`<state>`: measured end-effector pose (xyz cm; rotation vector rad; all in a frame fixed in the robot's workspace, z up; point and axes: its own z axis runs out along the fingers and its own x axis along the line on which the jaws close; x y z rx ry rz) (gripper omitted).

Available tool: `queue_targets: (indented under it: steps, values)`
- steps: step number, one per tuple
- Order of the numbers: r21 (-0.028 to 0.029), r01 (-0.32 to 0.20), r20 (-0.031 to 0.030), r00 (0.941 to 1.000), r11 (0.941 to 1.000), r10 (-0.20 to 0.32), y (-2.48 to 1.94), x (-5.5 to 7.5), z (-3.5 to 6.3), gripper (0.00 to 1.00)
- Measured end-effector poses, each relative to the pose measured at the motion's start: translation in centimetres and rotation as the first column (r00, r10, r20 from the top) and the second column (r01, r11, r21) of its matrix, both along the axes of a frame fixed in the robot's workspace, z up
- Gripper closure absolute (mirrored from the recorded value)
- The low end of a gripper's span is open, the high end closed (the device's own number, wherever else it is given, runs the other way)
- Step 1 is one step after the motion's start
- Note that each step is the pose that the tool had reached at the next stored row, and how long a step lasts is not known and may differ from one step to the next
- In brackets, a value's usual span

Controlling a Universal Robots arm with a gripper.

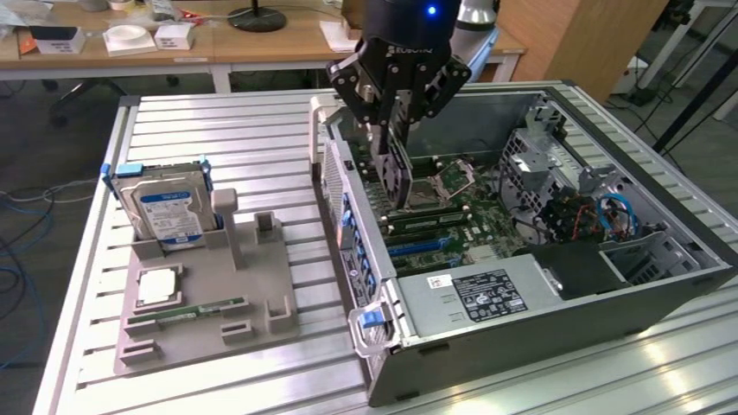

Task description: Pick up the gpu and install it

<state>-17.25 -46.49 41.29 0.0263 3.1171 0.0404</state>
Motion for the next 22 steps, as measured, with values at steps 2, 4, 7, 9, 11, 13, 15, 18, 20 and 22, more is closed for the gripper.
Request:
queue_targets:
  steps: [2, 4, 7, 9, 11, 13, 15, 18, 20, 22]
  values:
    - [0.0000, 0.000, 0.0000, 1.0000, 1.0000, 0.000, 0.00, 0.1, 0.00, 0.74]
    - [0.0000, 0.000, -0.0001, 1.0000, 1.0000, 0.000, 0.00, 0.3, 0.00, 0.74]
    - [0.0000, 0.000, 0.0000, 1.0000, 1.0000, 0.000, 0.00, 0.5, 0.00, 0.74]
    - [0.0000, 0.000, -0.0001, 1.0000, 1.0000, 0.000, 0.00, 0.6, 0.00, 0.74]
    - [0.0000, 0.000, 0.0000, 1.0000, 1.0000, 0.000, 0.00, 0.7, 0.00, 0.74]
    - [0.0000, 0.000, 0.0000, 1.0000, 1.0000, 0.000, 0.00, 0.9, 0.00, 0.74]
    - [0.0001, 0.000, 0.0000, 1.0000, 1.0000, 0.000, 0.00, 1.0, 0.00, 0.74]
    - [0.0001, 0.000, 0.0000, 1.0000, 1.0000, 0.000, 0.00, 1.1, 0.00, 0.74]
    - [0.0001, 0.000, 0.0000, 1.0000, 1.0000, 0.000, 0.00, 1.2, 0.00, 0.74]
    - [-0.0001, 0.000, -0.0001, 1.0000, 1.0000, 0.000, 0.00, 1.3, 0.00, 0.74]
